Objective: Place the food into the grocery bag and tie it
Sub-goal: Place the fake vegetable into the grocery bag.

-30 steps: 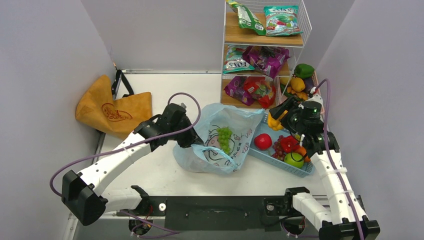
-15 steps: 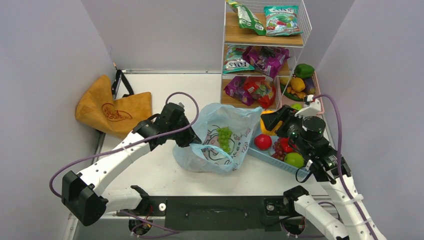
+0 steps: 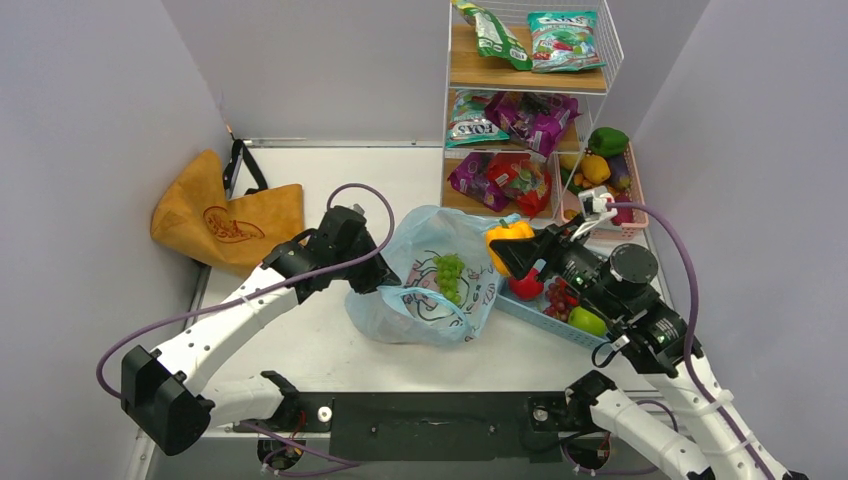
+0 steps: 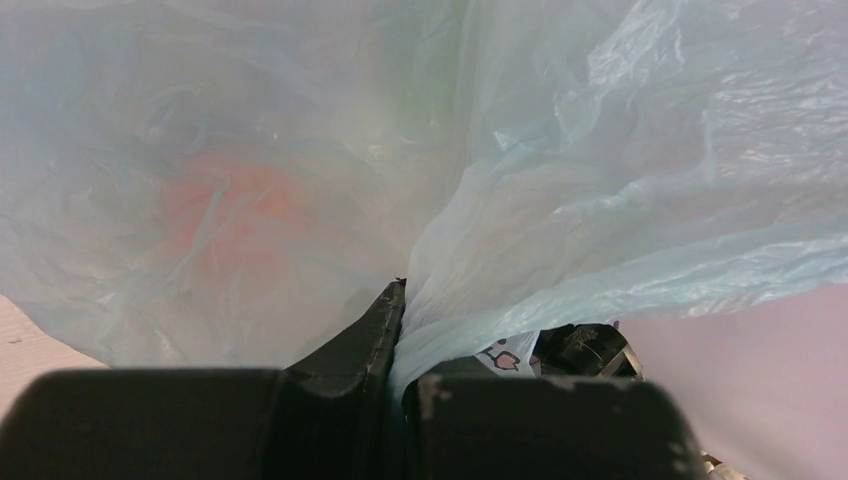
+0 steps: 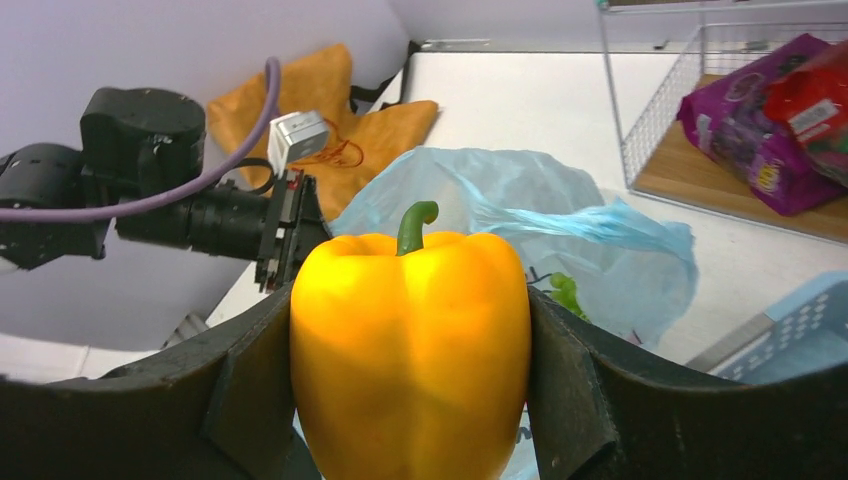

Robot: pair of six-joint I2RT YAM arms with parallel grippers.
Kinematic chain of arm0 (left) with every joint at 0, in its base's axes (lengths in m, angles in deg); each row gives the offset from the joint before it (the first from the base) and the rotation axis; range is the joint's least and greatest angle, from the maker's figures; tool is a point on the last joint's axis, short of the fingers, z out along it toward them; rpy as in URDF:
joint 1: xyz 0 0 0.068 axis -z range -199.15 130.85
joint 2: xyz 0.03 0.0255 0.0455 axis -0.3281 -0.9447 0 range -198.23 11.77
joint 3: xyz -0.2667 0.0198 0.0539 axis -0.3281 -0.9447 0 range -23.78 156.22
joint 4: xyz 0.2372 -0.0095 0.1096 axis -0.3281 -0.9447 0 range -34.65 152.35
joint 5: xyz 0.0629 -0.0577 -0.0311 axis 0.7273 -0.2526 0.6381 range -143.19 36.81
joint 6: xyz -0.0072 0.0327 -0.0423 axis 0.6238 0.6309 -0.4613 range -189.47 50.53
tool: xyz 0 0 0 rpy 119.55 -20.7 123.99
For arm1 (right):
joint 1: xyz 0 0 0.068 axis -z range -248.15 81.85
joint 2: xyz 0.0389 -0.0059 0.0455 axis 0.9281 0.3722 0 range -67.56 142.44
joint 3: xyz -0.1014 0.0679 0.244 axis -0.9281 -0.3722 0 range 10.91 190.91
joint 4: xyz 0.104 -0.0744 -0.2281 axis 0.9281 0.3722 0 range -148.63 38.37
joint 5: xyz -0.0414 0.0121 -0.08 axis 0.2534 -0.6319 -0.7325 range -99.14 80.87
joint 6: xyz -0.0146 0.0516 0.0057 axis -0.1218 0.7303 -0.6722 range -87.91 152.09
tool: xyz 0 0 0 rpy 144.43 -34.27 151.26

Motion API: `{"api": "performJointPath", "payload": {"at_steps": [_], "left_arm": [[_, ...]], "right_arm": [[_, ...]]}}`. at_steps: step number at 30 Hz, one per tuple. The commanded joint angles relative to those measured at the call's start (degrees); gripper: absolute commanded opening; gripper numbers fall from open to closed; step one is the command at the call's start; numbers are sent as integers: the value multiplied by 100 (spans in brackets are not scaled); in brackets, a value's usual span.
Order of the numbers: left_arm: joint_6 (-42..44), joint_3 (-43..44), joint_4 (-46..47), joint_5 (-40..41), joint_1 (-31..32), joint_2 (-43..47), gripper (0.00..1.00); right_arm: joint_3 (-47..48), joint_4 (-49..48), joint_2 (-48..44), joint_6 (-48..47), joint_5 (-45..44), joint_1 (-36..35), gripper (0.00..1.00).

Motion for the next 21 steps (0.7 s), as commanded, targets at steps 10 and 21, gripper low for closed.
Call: {"api": "performJointPath", "payload": {"at_steps": [10,21], "left_arm": [[-106,-11,211,39,-55,185,0],[-265,-257,355,-46,-93,351,0]], "right_arm": [[-76,-1012,1017,-352,58,-1035,0],[111,-866,1739,-433,-506,-1448,3]]}}
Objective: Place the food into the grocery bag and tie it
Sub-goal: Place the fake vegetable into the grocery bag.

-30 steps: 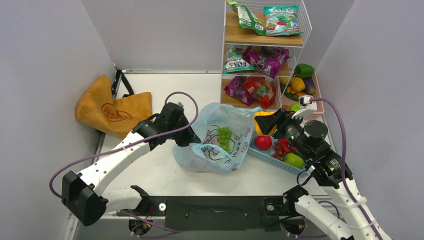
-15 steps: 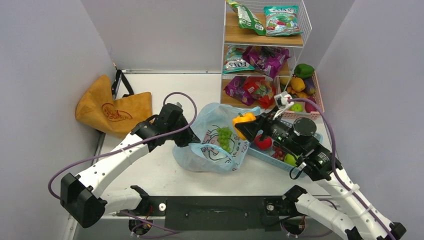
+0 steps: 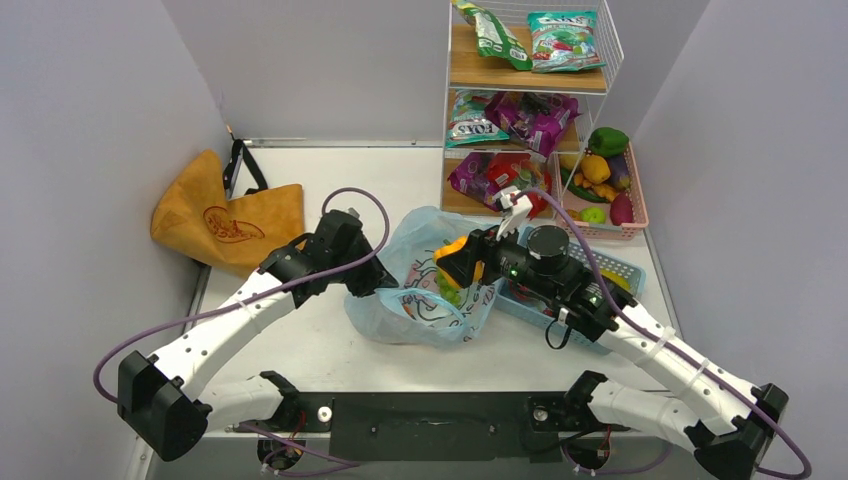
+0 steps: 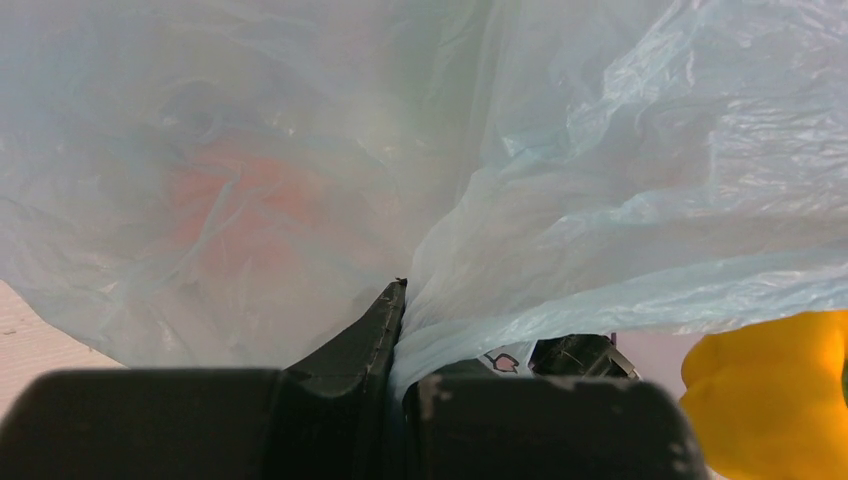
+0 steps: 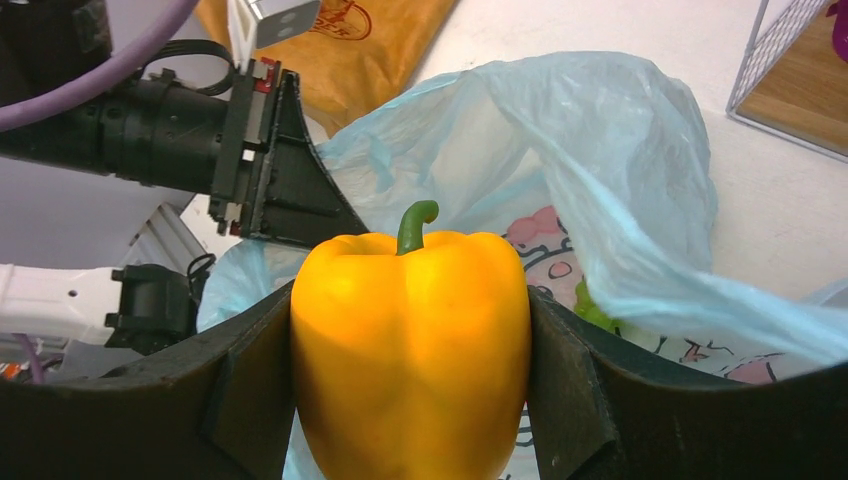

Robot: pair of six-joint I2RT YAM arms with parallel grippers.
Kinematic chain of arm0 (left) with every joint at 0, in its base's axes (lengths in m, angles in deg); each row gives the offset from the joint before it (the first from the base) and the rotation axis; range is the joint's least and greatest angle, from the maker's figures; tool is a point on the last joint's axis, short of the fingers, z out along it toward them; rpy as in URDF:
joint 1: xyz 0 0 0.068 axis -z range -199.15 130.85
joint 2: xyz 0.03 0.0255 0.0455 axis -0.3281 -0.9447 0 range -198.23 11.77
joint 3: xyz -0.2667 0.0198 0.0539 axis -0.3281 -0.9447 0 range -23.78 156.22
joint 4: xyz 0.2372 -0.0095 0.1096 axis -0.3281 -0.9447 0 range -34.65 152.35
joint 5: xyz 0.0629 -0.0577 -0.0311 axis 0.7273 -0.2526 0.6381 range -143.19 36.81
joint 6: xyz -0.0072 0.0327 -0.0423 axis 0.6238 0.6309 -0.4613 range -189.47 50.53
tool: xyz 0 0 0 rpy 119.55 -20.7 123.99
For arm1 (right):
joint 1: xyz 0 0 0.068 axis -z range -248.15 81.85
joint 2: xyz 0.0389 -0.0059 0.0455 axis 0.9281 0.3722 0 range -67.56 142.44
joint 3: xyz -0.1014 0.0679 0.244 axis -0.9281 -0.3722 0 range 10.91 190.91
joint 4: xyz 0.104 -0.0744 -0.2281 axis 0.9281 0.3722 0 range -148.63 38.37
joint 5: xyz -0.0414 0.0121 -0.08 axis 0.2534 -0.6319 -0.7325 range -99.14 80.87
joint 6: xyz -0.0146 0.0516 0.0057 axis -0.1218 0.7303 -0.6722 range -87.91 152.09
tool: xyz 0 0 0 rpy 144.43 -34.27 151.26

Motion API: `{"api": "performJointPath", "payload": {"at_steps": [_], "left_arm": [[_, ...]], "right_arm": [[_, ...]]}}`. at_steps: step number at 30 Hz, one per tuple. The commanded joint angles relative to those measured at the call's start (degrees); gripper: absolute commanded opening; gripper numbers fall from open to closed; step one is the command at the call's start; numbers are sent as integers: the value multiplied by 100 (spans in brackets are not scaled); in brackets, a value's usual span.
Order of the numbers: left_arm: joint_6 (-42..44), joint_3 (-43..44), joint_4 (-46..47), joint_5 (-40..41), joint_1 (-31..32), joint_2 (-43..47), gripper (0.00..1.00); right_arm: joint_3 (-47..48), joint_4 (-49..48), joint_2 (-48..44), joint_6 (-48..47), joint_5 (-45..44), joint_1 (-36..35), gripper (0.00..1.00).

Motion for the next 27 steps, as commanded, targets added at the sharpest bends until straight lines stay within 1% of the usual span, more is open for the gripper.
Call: {"api": "performJointPath", "payload": {"at_steps": [1,6,8,10,11,12,13,14,16,22,27], "left_arm": [[-80,-56,296,-44,-42,198,0],[-68,-124,253,-90,-110,229,0],[-53,-141,220,-99,-131,268,0],[-50,-160,218,-106,-157,297,0],[-47,-162,221,-116,-171,306,0],[-46,-168,221,-118,-185,306,0],[-46,-173,222,-123,-198,306,0],[-45,-178,231,-130,-205,315,0],[-52,-182,237,-129,-204,317,0],[-70,-207,255,-139,-216,331,0],[-63,-213,248,-146,-211,328,0]], "right_arm": [[193,-270,188,-108,-354,-96,4],[281,-224,421,-103,-416,-105,9],[309,-252,469,-93,-440,-124,15],[342,-269,504,-93,-462,-145,28],[370,-273,522,-92,-465,-150,31],[381,-274,541,-96,-467,-156,42],[396,-270,546,-104,-472,-164,49],[402,-264,558,-111,-491,-175,63],[420,-246,568,-139,-506,-194,74],[466,-189,593,-212,-550,-219,87],[500,-202,578,-205,-590,-249,90]]}}
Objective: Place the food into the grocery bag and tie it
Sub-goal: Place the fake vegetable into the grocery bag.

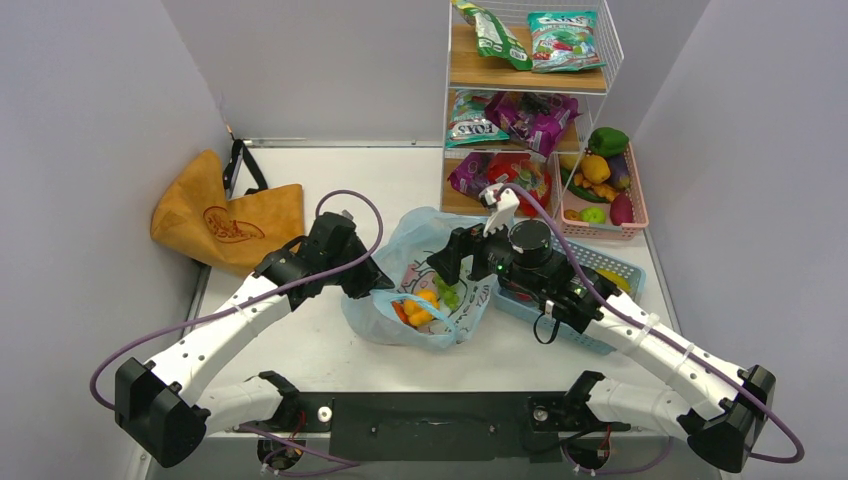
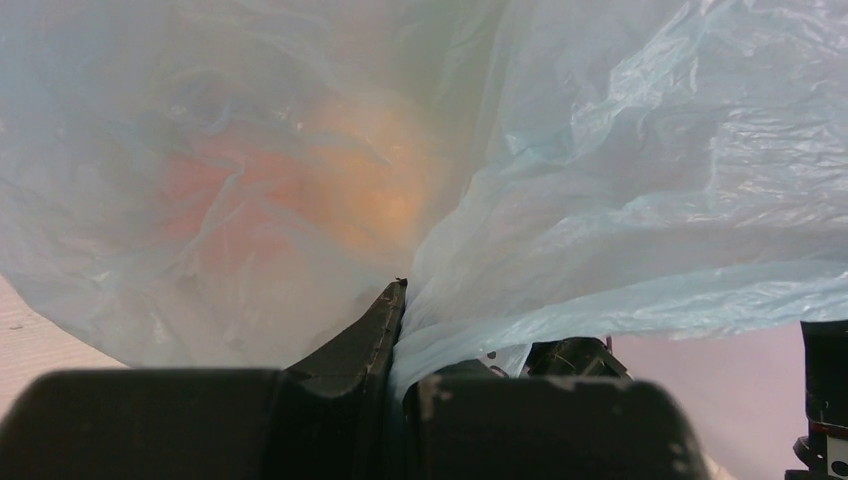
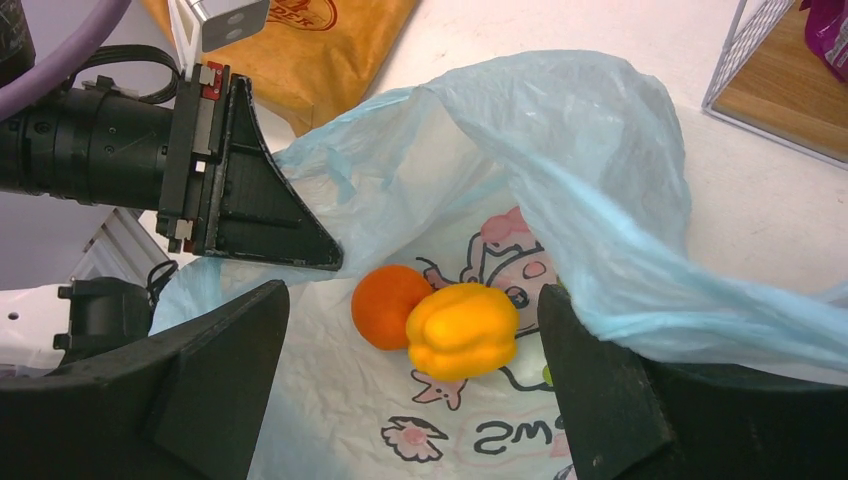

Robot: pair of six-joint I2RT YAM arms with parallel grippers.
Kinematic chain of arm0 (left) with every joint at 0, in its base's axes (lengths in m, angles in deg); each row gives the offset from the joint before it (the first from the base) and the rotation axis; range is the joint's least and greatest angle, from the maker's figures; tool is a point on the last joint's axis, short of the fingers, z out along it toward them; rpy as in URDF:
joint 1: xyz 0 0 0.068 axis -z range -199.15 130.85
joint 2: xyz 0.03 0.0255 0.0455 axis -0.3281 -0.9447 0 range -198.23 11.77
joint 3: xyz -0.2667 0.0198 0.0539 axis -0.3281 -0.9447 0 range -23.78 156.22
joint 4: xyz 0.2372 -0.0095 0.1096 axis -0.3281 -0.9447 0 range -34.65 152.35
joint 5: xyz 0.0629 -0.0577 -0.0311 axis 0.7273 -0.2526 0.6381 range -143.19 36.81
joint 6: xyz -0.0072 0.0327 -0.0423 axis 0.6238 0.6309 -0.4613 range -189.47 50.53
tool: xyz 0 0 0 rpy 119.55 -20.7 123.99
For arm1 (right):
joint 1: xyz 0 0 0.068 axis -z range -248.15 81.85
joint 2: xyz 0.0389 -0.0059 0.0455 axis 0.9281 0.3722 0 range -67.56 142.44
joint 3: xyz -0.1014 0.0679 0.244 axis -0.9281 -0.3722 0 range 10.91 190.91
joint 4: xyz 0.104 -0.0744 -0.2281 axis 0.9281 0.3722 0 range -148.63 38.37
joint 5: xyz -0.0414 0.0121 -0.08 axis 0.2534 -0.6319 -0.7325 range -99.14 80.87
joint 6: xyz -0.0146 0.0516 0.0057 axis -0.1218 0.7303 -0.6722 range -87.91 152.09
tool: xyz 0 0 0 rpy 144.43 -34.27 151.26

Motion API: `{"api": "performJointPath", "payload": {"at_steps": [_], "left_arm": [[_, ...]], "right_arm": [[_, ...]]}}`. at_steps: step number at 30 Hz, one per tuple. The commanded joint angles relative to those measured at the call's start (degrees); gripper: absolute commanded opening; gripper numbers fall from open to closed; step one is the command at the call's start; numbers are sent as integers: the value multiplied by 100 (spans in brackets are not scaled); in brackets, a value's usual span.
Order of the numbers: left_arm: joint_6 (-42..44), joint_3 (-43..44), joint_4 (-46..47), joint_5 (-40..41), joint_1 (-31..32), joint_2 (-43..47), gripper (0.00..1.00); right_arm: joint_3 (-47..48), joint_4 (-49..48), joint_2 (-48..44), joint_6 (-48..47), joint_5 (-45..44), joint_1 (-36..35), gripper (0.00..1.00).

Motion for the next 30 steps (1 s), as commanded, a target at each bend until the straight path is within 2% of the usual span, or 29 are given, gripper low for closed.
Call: {"api": "performJointPath", "payload": {"at_steps": [1,10,14,24,27,30], "left_arm": [[-4,14,213,-65,-40,142,0],[-13,19,215,-91,-40,150,0],[-17,0,198,-55,-40,197,0],[-13,9,193,-56,-55,231,0],[-4,-4,180,-66,-58,259,0],[0,-12,166,-62,-66,286,0]], "right_arm": [[314,-191,13,-79,-164,-65,90],[1316,516,169,-710,-594,-66,90],[1530,646,98,-937,-1127,-57,90],[1438,664,-570,-1410,-3082,206,90],[1153,624,-904,-1407,-3630,554,90],[732,462,-1232,-1376,-3734,1084,91]]}}
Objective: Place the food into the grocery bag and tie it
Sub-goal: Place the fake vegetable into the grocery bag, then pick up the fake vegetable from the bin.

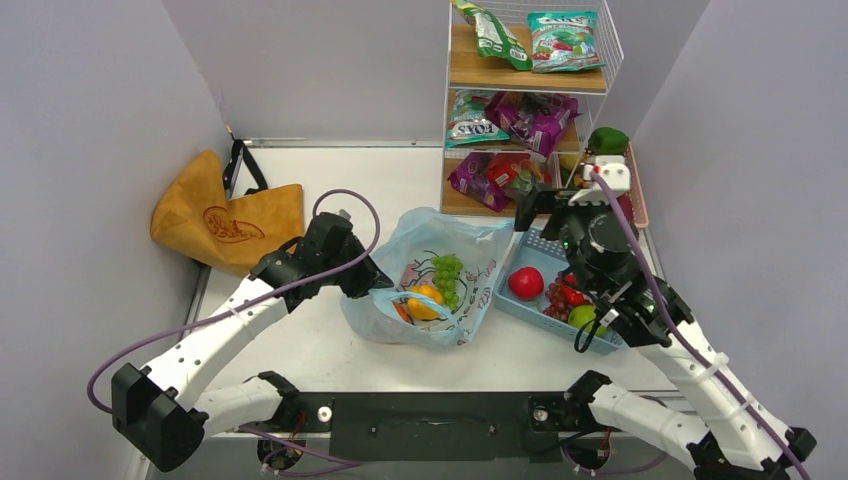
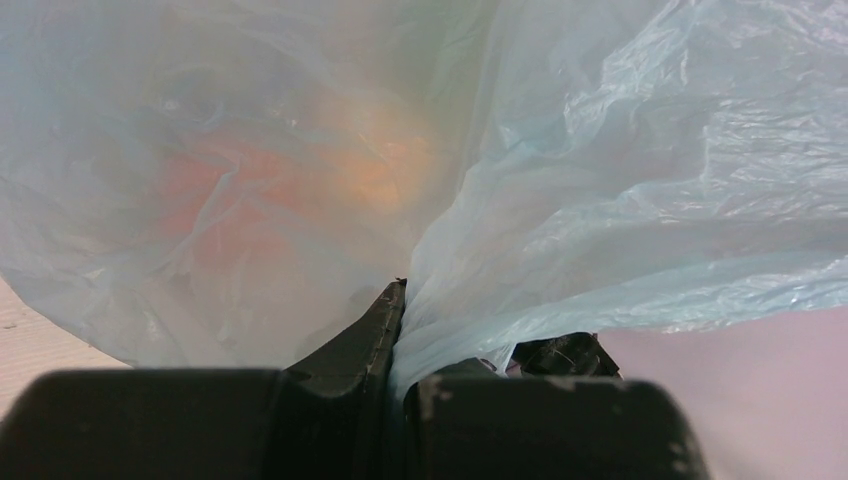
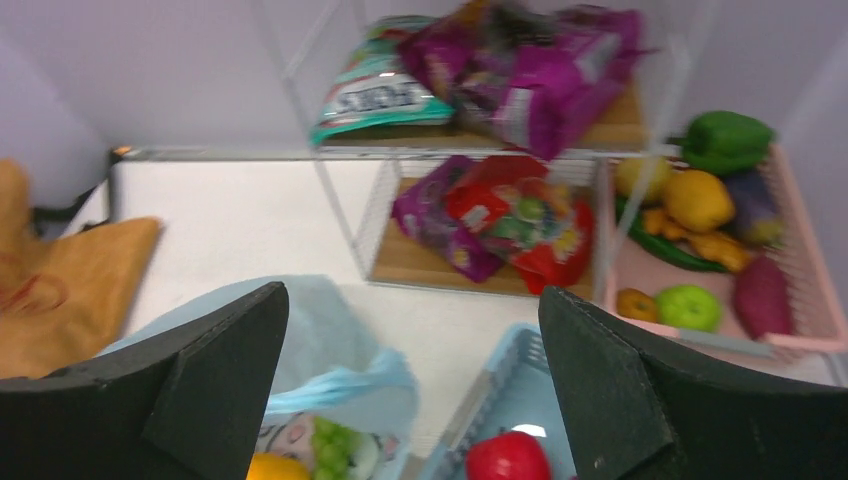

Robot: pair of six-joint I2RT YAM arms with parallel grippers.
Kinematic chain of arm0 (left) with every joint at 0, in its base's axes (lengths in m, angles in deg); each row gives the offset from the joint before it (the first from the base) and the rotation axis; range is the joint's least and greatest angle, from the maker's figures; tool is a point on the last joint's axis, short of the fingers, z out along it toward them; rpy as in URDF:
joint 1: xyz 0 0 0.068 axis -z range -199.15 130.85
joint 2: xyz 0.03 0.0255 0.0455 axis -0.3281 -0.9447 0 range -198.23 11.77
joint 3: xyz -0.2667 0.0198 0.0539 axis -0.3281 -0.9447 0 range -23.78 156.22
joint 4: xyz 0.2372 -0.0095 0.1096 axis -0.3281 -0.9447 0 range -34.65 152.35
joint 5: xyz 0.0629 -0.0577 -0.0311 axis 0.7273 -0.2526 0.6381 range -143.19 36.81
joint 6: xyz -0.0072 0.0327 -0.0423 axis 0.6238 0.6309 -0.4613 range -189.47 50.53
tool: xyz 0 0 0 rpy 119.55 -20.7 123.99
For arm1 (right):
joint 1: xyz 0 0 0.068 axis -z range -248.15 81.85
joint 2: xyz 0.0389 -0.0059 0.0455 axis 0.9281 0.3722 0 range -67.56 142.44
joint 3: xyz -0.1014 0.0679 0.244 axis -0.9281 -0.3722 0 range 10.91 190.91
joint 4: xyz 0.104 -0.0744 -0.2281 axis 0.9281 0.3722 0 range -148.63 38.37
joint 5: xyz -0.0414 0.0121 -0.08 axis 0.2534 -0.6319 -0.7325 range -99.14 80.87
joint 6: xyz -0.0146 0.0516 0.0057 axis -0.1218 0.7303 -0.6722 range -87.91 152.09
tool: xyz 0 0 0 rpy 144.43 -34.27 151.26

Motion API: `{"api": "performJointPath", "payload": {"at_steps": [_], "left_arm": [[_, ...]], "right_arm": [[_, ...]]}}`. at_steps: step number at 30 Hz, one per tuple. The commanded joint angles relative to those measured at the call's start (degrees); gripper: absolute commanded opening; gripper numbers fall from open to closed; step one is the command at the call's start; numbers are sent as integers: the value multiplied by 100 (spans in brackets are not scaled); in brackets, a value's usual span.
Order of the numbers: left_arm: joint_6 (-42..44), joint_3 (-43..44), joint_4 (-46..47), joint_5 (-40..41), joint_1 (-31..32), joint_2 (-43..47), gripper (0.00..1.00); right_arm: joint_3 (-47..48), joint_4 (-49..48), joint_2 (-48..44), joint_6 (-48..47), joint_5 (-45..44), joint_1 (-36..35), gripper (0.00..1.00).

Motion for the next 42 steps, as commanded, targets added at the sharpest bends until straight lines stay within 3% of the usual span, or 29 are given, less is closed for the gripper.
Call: {"api": "performJointPath", "payload": {"at_steps": [1,4,11,17,23,33,42], "left_arm": [[39,-8,174,-39,-48,204,0],[40,-10,182,-54,-58,225,0],[40,12,90,-37,-57,360,0],[31,-4,51,-22,-58,505,0],[54,-43,33,-34,-101,644,0],[172,-109,7,-139,-268,707,0],[171,-226,130,-184,-335,683,0]], "right_arm": [[-620,-239,-419,-82,-840,735,92],[-950,-344,-601,72,-1234,1008,93],[-1414,-544,-700,988,-612,1782,94],[-1207,-678,-156,1651,-73,2390,94],[-906,-753,674,3038,1223,3798,93],[-380,-941,1639,3739,2196,5211,94],[-228,-1207,2312,4069,2542,5585,94]]}}
